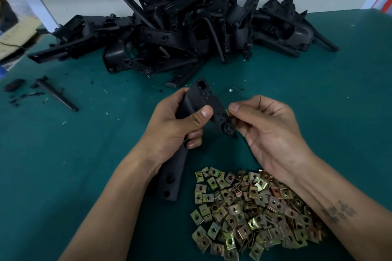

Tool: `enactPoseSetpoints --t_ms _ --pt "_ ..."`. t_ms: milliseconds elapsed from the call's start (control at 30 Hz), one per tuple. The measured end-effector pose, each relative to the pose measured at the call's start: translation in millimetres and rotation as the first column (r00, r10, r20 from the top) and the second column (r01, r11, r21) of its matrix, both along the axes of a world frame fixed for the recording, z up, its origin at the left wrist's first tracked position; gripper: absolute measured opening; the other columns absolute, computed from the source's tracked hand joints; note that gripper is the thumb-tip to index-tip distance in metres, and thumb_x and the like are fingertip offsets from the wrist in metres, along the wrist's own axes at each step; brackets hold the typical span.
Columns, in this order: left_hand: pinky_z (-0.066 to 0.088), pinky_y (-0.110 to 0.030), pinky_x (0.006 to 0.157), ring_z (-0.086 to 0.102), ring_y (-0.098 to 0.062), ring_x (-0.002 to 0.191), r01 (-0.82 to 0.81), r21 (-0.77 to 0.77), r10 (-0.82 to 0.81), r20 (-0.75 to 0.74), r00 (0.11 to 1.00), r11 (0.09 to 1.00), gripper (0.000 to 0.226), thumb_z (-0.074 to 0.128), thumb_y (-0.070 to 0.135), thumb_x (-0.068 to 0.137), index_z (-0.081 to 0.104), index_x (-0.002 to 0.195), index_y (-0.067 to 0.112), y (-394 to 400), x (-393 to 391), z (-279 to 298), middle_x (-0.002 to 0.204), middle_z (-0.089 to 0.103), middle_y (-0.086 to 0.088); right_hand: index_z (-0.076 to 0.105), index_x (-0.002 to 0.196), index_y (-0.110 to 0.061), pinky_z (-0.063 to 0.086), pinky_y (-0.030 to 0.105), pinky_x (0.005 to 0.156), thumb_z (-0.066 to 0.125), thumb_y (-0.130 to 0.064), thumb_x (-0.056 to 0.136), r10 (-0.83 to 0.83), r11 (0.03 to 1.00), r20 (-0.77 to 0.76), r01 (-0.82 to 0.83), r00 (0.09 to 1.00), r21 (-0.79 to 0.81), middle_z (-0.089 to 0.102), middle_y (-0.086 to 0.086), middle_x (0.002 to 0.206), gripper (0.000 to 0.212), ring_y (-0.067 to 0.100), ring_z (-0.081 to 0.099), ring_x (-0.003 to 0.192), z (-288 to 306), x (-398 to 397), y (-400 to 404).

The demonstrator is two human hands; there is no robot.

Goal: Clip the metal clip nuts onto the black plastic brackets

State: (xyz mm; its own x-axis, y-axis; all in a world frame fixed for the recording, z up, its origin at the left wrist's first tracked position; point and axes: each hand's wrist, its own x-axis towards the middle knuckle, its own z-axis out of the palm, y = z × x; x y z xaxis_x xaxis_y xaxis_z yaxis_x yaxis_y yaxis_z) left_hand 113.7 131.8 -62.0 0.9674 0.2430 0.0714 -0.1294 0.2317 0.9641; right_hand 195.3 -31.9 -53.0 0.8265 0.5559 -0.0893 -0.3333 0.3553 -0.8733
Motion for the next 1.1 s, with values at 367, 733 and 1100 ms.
enactPoseSetpoints --t_ms 367,733,1100 --pt "0.036 -0.022 0.043 0.033 -0.011 0.046 0.023 -0.005 -0.023 0.011 1.000 1.000 0.018 0.065 0.012 0.089 0.051 0.098 0.006 1.0 0.5 -0.4 0.067 0.045 0.001 0.072 0.069 -0.008 0.062 0.026 0.077 0.081 -0.007 0.061 0.075 0.997 -0.009 -0.074 0.997 0.026 0.075 0.013 0.081 0.012 0.021 0.074 0.079 -0.9 3.1 -2.0" --pt "0.036 -0.023 0.043 0.035 -0.012 0.047 0.031 0.014 -0.032 0.024 0.999 0.999 0.019 0.066 0.015 0.090 0.050 0.095 0.008 3.6 0.1 -4.8 0.069 0.048 0.001 0.066 0.082 0.003 0.059 0.029 0.078 0.073 -0.006 0.074 0.116 0.993 0.062 -0.116 0.991 -0.006 0.071 0.018 0.090 0.014 0.022 0.070 0.083 2.2 3.9 -7.1" --pt "0.036 -0.022 0.043 0.036 -0.011 0.046 0.023 0.008 -0.023 0.025 0.999 1.000 0.016 0.061 0.014 0.093 0.049 0.098 0.006 4.0 -0.9 -4.8 0.066 0.051 0.003 0.077 0.086 -0.001 0.050 0.041 0.085 0.065 -0.008 0.077 0.292 0.956 0.147 -0.291 0.945 -0.032 0.071 0.019 0.104 0.016 0.031 0.067 0.096 8.5 0.5 -12.3"
